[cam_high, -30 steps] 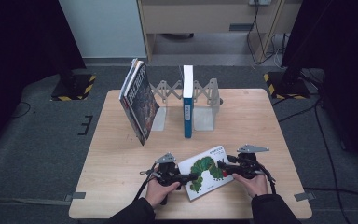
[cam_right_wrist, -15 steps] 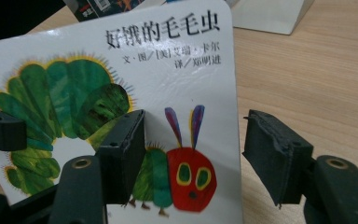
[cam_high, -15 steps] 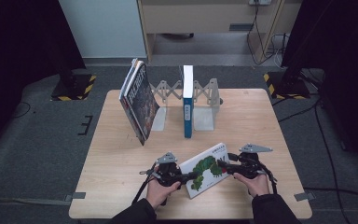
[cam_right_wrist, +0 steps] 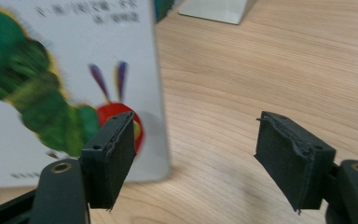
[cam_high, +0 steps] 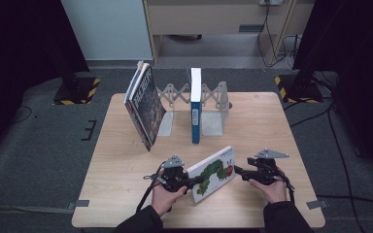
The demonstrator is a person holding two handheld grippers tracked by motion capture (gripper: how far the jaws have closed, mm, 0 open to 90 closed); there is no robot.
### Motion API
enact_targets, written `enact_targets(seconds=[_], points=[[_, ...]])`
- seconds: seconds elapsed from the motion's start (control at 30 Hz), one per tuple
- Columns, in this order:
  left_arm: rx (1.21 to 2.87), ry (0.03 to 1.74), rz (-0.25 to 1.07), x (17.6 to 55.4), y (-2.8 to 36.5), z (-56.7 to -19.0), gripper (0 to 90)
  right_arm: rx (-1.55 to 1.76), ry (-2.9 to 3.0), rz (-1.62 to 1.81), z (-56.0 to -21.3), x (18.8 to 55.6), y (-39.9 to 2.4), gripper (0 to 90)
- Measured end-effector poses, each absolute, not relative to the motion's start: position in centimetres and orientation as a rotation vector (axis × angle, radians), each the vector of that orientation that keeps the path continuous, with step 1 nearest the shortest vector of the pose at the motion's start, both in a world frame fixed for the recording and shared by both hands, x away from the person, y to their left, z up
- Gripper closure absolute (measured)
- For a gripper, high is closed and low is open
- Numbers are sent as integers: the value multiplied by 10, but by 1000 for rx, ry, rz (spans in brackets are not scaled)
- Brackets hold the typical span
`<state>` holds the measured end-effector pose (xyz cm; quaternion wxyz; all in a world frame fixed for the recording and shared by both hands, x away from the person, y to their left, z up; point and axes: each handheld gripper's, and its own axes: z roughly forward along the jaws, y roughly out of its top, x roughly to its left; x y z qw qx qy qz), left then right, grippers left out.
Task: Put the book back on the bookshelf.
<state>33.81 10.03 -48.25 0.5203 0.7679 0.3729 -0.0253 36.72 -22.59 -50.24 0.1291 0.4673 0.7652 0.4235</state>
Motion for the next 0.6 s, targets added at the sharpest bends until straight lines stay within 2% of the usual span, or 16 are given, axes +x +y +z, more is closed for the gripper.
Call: enact_targets(seconds=[0.33, 0.6], points=[[1798, 928, 59, 344, 121, -454, 745, 1400, 2195, 1005, -510, 372, -242, 172], [1760, 966, 133, 349, 130, -440, 745, 1420, 2201, 909, -515, 374, -250, 145]])
